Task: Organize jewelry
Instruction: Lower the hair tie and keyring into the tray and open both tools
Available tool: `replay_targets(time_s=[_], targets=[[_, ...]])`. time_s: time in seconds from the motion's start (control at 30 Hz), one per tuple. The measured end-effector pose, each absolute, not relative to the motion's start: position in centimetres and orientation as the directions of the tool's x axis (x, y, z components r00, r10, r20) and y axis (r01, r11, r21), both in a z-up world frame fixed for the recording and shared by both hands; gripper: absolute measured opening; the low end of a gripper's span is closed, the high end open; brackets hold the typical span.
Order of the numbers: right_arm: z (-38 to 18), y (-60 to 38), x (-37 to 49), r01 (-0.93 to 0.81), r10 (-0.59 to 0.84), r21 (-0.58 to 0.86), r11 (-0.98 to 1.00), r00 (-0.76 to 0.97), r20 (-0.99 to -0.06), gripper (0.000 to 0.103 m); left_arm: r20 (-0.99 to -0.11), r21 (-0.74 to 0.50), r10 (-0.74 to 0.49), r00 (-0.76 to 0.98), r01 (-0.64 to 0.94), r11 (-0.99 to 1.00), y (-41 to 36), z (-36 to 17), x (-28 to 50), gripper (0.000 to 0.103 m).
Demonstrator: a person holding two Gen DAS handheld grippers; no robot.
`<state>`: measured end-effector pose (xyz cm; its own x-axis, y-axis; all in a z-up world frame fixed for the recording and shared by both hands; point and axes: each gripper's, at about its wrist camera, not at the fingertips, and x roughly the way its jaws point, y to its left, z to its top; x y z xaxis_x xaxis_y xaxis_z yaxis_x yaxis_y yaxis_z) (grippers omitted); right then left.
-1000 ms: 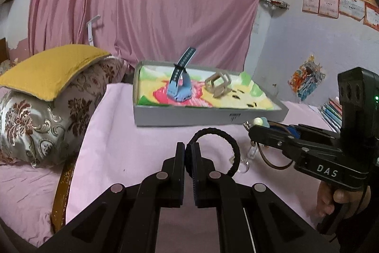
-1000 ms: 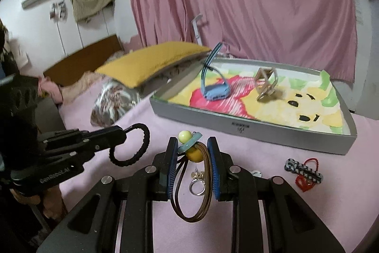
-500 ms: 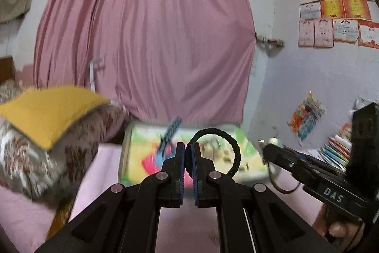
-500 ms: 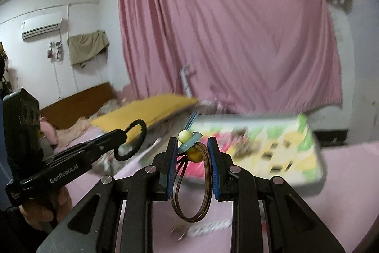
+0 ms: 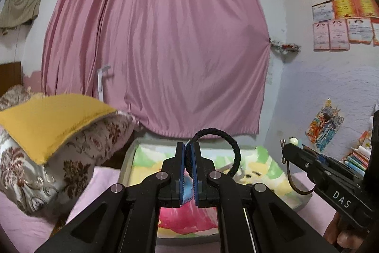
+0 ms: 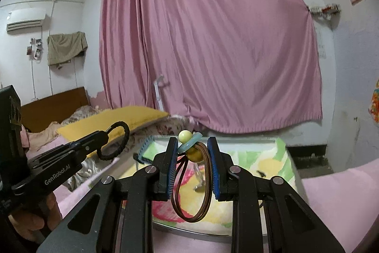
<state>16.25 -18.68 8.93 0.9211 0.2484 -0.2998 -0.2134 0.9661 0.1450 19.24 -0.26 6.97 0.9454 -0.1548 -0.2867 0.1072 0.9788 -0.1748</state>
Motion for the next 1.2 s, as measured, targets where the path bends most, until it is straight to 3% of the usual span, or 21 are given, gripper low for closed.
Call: replay_targets(time_s=[0.37, 0.6, 1.0, 1.07, 1.13, 1.2], targets=[[4.0, -18.9, 21.8, -0.196, 0.278, 0.202, 0.96, 0.774, -0.569, 0.022, -0.533, -0.214, -0.193, 0.824, 0.089, 0.973, 0.4, 3.1, 23.4, 0.006], [1.6, -18.9, 23.3, -0.203, 0.303, 0.226, 0.953, 0.682, -0.666, 0.022, -0.624, -0.215, -0.211, 0.752, 0.094, 0.972, 0.4, 1.4, 24.4, 0.006], [-0.3, -18.6, 24.1, -0.185, 0.308, 0.248, 0.951, 0.627, -0.715, 0.023, -0.688, -0.214, -0.212, 0.694, 0.086, 0.973, 0.4, 0.4, 25.2, 0.006], [-0.1, -18.6, 24.1, -0.177, 0.301, 0.246, 0.953, 0.63, -0.716, 0.027, -0.692, -0.21, -0.21, 0.691, 0.085, 0.974, 0.3, 0.3, 25.3, 0.006], [0.1, -18.7, 23.9, -0.17, 0.298, 0.248, 0.954, 0.639, -0.709, 0.039, -0.691, -0.211, -0.212, 0.692, 0.087, 0.974, 0.4, 0.3, 25.4, 0.008], [0.4, -19.0, 23.5, -0.165, 0.293, 0.247, 0.955, 0.662, -0.69, 0.04, -0.686, -0.216, -0.218, 0.694, 0.092, 0.972, 0.3, 0.4, 25.3, 0.011]])
